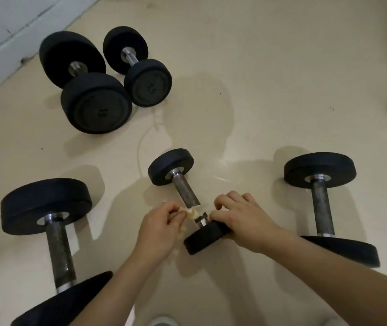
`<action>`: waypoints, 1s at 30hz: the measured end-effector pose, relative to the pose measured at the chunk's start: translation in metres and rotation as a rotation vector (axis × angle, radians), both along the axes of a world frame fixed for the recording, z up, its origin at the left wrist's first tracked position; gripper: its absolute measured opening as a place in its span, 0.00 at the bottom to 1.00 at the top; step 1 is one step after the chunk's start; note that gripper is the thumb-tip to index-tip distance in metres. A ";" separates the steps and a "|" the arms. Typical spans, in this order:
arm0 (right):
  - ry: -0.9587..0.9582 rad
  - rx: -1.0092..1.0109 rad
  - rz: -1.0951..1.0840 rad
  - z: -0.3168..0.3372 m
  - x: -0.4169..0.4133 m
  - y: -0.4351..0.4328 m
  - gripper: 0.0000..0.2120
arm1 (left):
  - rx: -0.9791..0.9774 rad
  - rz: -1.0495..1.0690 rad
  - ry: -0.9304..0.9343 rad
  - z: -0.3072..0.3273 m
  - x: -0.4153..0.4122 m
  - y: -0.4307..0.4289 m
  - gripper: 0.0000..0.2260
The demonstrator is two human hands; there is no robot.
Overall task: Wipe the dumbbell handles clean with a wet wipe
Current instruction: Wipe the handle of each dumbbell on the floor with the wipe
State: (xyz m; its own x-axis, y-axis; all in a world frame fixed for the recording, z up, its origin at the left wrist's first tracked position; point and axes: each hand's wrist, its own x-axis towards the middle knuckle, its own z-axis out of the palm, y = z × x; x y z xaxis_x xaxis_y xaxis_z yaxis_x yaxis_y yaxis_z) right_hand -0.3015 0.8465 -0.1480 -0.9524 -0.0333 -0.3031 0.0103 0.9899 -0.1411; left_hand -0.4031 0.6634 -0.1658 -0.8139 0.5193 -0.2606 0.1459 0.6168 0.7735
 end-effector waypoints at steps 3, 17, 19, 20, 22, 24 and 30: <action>-0.064 0.044 -0.291 -0.001 0.009 0.011 0.21 | 0.005 -0.114 -0.090 0.001 0.019 0.011 0.06; -0.105 -0.367 -0.810 0.021 0.012 -0.005 0.38 | 0.024 -0.271 0.119 -0.009 -0.006 0.056 0.05; -0.098 -0.462 -0.848 0.015 0.011 -0.013 0.42 | -0.004 -0.233 0.193 -0.014 -0.017 0.058 0.05; -0.095 -0.510 -0.875 0.012 0.012 -0.014 0.43 | 0.008 -0.184 0.198 -0.016 -0.019 0.058 0.05; -0.073 -0.566 -0.918 0.007 0.014 -0.011 0.44 | 0.051 -0.129 0.171 -0.018 -0.019 0.059 0.04; -0.038 -0.602 -0.957 0.004 0.015 -0.007 0.44 | 0.097 -0.208 0.140 -0.019 -0.010 0.058 0.04; 0.033 -0.614 -1.005 0.002 0.020 -0.008 0.38 | 0.094 -0.292 0.399 -0.027 -0.023 0.069 0.03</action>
